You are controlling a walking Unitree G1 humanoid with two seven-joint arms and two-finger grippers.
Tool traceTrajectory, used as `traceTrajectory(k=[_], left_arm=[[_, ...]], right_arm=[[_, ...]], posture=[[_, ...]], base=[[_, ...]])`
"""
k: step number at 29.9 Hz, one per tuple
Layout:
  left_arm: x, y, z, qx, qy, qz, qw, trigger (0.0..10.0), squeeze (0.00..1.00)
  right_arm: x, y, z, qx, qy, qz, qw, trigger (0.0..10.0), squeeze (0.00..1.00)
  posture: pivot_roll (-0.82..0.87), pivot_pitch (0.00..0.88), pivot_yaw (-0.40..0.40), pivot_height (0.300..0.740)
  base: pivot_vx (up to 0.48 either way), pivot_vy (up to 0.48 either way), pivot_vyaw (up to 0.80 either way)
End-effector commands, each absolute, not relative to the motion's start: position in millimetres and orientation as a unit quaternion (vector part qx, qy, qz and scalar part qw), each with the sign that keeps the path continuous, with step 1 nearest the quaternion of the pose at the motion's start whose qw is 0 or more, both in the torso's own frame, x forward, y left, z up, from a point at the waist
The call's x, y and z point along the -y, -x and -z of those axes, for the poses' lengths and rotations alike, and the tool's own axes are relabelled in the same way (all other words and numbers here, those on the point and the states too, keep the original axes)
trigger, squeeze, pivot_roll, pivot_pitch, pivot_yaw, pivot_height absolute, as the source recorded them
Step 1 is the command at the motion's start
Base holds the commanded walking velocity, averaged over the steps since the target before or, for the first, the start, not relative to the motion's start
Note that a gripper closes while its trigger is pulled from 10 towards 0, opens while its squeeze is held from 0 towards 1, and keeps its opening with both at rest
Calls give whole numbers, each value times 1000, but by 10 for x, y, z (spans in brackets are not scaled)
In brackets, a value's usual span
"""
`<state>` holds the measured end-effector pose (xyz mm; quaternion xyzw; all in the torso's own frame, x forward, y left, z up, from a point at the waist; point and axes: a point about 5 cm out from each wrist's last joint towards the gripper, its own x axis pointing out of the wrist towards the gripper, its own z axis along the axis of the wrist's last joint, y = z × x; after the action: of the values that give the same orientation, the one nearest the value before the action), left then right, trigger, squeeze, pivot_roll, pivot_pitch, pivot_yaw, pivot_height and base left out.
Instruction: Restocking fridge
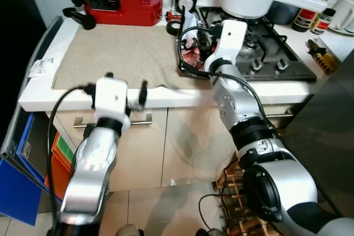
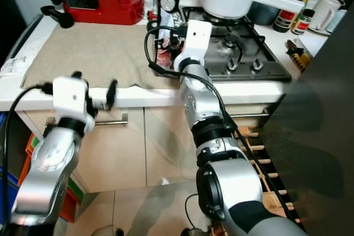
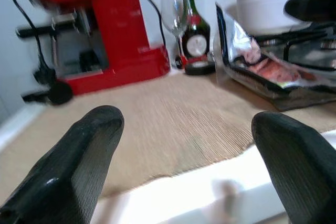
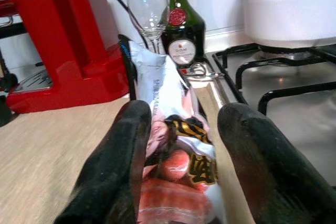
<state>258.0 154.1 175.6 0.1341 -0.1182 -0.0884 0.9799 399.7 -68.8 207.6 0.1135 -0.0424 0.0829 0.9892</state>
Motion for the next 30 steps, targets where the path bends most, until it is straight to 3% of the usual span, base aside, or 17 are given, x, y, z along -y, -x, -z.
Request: traceTrajectory(k=[1, 10, 27, 28, 30], left_arm=[[-1517, -2543, -1790, 131, -134, 105, 977, 10000, 0], [-1499, -2568, -1961, 163, -110, 85, 977, 10000, 0], [-1509, -2542, -1950, 156, -100, 74, 980, 10000, 0], [-1510, -2541, -1948, 155, -99, 72, 980, 10000, 0], [-1510, -2541, -1946, 155, -98, 71, 981, 10000, 0]], right_arm=[[678, -4019, -2138, 47, -117, -87, 988, 10000, 1000], [545, -4021, -2131, 28, -129, -126, 983, 10000, 1000], [492, -4015, -1900, -54, -138, -120, 982, 10000, 1000], [475, -4008, -1863, -68, -140, -122, 980, 10000, 0], [469, -4006, -1849, -74, -142, -123, 979, 10000, 0]], posture=[[213, 49, -62, 740], [219, 59, -60, 740], [220, 71, -66, 740], [220, 72, -67, 740], [220, 73, -67, 740]], base=[[0, 0, 0], [0, 0, 0], [0, 0, 0], [0, 0, 0], [0, 0, 0]])
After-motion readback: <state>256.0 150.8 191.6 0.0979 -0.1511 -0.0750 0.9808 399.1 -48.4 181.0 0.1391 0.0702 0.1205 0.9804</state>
